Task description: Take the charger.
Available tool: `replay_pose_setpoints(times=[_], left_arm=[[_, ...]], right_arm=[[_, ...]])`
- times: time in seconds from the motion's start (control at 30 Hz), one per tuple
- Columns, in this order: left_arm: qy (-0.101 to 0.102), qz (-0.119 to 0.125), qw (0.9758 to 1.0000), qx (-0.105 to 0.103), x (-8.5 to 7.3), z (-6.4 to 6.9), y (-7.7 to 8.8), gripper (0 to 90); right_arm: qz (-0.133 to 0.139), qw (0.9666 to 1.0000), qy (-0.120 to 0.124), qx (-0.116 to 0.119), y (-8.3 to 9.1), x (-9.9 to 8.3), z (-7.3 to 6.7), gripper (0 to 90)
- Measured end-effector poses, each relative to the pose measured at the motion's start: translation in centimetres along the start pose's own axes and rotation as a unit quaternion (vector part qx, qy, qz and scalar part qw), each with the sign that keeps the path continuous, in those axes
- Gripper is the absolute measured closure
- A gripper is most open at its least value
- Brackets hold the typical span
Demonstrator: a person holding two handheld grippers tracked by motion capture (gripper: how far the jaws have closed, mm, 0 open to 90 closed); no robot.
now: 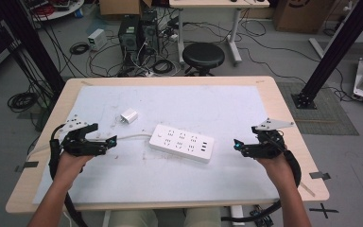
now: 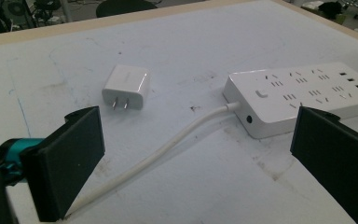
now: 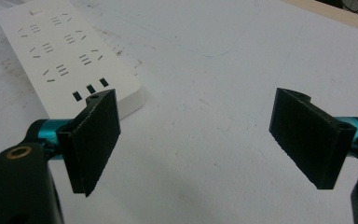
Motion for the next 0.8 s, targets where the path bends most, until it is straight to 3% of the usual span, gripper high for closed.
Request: replay_pose_setpoints(times=[0.23, 0.5, 0.57, 0.67, 0.7, 0.8], left_arm=[[-0.004, 0.002, 1.0, -0.002, 1.0, 0.0, -0.2, 2.8], [-0.003, 0.0, 1.0, -0.008, 3.5, -0.4, -1.5, 2.8], [-0.016, 0.006, 0.9998, -0.011, 4.9, -0.5, -2.1, 2.8], [-0.018, 0.003, 0.9997, -0.014, 5.4, -0.5, -2.3, 2.8], [-0.032, -0.003, 0.9993, -0.022, 6.4, -0.6, -3.1, 2.8], [-0.044, -0.003, 0.9988, -0.021, 7.5, -0.8, -3.9, 2.8]], right_arm=[[0.0, 1.0, 0.006, 0.003, 0.3, 0.1, -0.2, 16.5], [-0.003, 0.9999, 0.005, 0.009, 0.3, 0.2, -0.2, 16.5], [-0.006, 0.9999, 0.005, 0.009, 0.1, 0.1, -0.1, 16.5], [-0.007, 0.9999, 0.002, 0.009, 0.0, 0.2, 0.0, 16.5], [-0.009, 0.9999, 0.004, 0.01, -0.1, 0.3, 0.0, 16.5], [-0.004, 0.9999, 0.002, 0.011, -0.1, 0.6, -0.1, 16.5]])
Point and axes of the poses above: each handheld gripper's, and its own axes: y roughly backward along the jaws, x roughly out of its top, z roughly to its right, the point moved 8 cm from there along -y, roughly forward along the jaws, and after that the axes turned 7 degrees about y, right-handed, at the moved point
